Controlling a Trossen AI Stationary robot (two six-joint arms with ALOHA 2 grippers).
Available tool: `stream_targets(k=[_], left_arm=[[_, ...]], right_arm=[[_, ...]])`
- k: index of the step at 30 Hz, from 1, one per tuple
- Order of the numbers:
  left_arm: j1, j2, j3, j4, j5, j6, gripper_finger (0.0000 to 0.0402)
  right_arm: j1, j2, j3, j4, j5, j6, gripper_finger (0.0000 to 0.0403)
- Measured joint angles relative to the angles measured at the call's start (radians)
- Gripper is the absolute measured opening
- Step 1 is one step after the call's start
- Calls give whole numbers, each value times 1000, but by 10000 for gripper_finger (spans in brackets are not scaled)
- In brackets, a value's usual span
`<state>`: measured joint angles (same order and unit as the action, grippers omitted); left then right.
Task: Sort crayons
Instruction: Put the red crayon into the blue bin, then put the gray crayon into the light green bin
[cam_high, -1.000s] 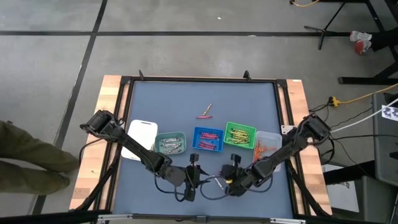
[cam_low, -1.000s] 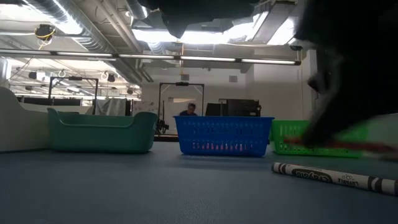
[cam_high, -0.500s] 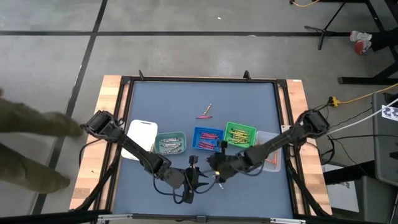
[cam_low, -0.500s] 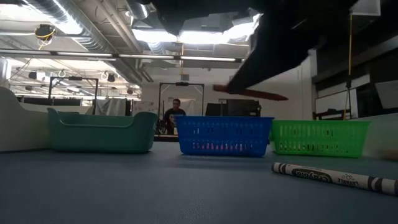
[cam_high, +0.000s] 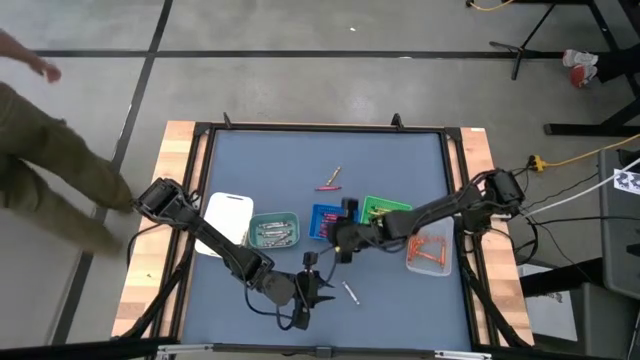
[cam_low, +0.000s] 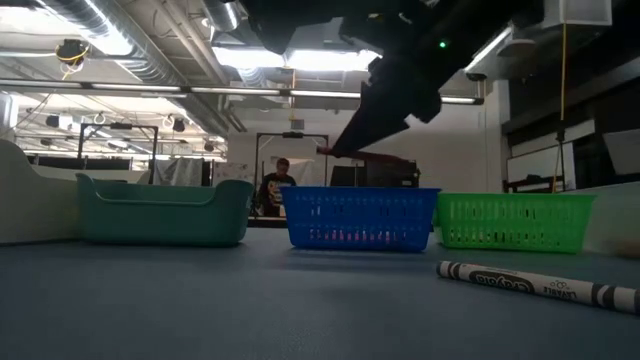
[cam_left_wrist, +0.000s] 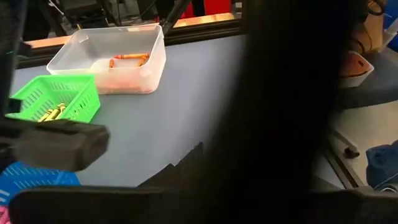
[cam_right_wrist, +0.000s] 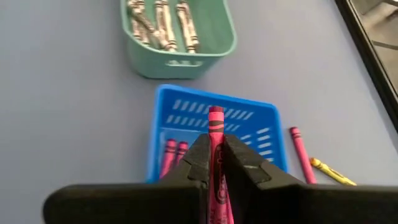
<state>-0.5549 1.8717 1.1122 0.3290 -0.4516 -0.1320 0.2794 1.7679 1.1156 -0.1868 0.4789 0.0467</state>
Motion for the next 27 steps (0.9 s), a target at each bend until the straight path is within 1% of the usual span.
stream_targets(k=[7, 14, 16, 23, 27], left_arm=[[0, 0, 0, 0, 0, 0, 100], [0, 0, 0, 0, 0, 0, 100], [0, 0, 0, 0, 0, 0, 100], [0, 0, 0, 0, 0, 0, 100], [2, 0, 0, 0, 0, 2, 100]], right_arm=[[-47, 0, 0, -1, 0, 0, 26], [-53, 0, 0, 0, -30, 0, 32], [-53, 0, 0, 0, -53, 0, 47], [-51, 0, 0, 2, -89, 7, 132], [-51, -6, 0, -4, -159, 56, 152]])
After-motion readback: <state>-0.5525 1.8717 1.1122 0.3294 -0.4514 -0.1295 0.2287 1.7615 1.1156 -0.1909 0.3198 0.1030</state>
